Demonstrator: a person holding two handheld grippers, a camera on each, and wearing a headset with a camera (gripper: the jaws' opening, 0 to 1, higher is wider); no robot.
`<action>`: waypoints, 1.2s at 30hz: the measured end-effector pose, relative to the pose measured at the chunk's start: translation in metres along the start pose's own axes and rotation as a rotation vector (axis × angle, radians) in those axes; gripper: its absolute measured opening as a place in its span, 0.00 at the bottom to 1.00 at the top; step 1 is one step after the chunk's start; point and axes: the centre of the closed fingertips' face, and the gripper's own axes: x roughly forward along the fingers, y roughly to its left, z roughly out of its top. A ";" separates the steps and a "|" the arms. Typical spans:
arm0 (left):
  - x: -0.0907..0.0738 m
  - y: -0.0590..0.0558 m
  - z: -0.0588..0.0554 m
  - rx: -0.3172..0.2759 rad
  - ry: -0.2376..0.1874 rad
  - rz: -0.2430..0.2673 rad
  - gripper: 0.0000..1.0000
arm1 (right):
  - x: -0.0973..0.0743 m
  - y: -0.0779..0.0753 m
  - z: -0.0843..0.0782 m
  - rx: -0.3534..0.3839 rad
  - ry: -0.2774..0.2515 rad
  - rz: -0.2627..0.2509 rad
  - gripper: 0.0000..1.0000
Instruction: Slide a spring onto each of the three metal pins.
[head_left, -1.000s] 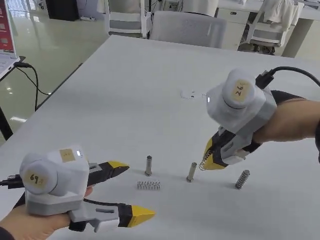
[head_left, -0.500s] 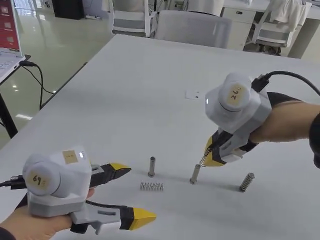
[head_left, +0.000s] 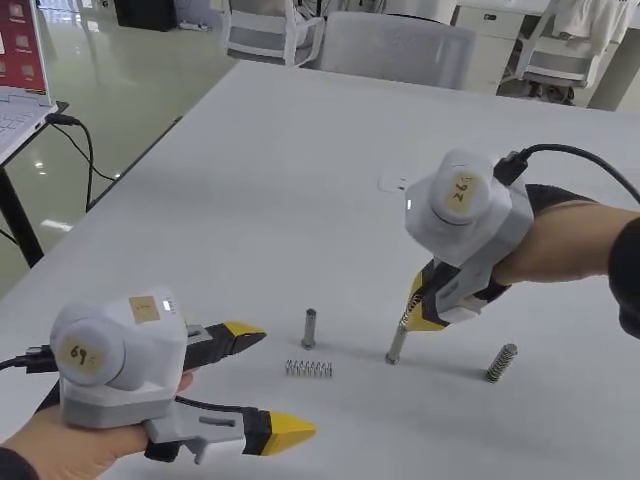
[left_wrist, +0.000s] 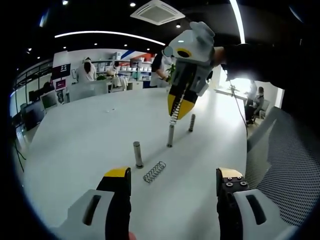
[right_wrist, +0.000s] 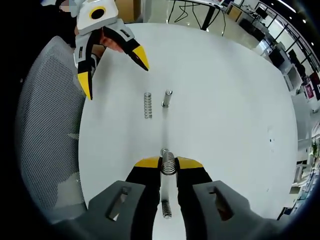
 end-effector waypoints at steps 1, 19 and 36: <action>0.000 0.000 0.000 0.000 -0.001 0.000 0.68 | 0.000 0.000 0.000 -0.001 0.000 0.000 0.13; -0.001 0.002 -0.002 -0.007 0.000 0.004 0.67 | 0.010 -0.001 -0.002 0.002 0.016 0.018 0.13; -0.001 0.003 -0.003 -0.009 0.003 0.006 0.66 | 0.026 0.000 -0.008 0.019 0.032 0.029 0.13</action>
